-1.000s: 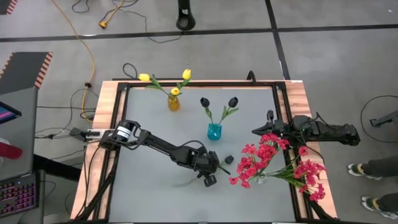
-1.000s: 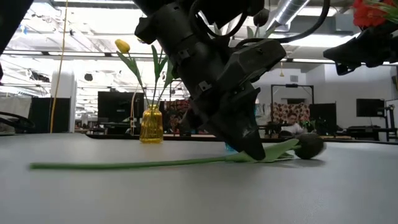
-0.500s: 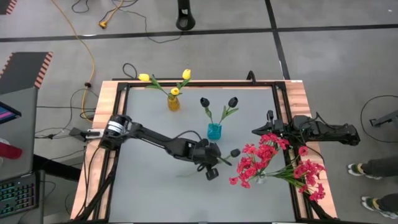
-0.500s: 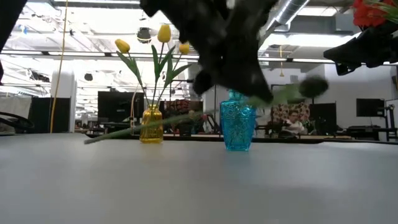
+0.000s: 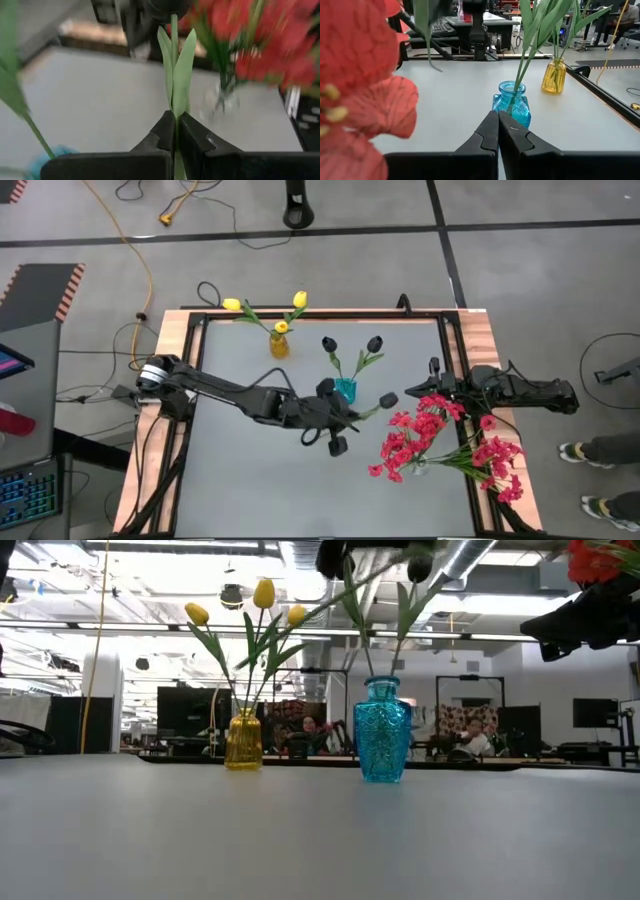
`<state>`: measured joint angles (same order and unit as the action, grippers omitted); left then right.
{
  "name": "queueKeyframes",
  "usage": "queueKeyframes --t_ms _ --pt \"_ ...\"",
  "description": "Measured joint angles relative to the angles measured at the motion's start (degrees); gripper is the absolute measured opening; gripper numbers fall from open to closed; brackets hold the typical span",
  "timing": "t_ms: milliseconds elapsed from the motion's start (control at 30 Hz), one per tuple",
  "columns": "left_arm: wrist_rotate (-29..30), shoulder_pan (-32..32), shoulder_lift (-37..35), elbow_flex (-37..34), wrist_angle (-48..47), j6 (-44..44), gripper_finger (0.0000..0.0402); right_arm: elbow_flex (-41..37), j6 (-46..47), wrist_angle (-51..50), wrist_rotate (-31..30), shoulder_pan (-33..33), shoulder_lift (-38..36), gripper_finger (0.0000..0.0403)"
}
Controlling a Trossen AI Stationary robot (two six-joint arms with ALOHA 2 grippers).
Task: Sort flowers into vase by color
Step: Put the black flower into the blue vase
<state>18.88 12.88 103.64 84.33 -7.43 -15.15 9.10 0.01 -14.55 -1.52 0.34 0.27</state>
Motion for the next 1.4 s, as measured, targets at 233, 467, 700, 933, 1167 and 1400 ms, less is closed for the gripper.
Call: queueKeyframes --t_ms 233,467,700,933,1167,1400 --pt "0.6 -0.4 -3.7 -10.8 21.5 6.6 0.0000 0.0 0.0 -0.1 0.0 0.0 0.0 0.0033" --pt "-6.9 -4.2 -6.8 -25.6 55.8 10.3 0.0000 0.0 -0.5 -0.2 0.0 0.0 0.0 0.0032" --pt "-12.1 -7.7 -6.9 -29.5 73.3 13.3 0.0000 0.0 -0.5 0.1 0.0 0.0 0.0 0.0032" --pt "-14.5 -9.9 -6.9 -28.8 77.3 21.7 0.0000 0.0 -0.7 0.1 0.0 0.0 0.0 0.0033" --pt "-15.6 -12.8 -6.9 -28.8 78.0 22.2 0.0000 0.0 -0.7 0.1 -0.1 0.0 0.0 0.0032" --pt "-15.6 -15.0 -6.9 -28.8 77.8 21.4 0.0000 0.0 -2.1 0.1 -1.4 0.0 0.0 0.0033"
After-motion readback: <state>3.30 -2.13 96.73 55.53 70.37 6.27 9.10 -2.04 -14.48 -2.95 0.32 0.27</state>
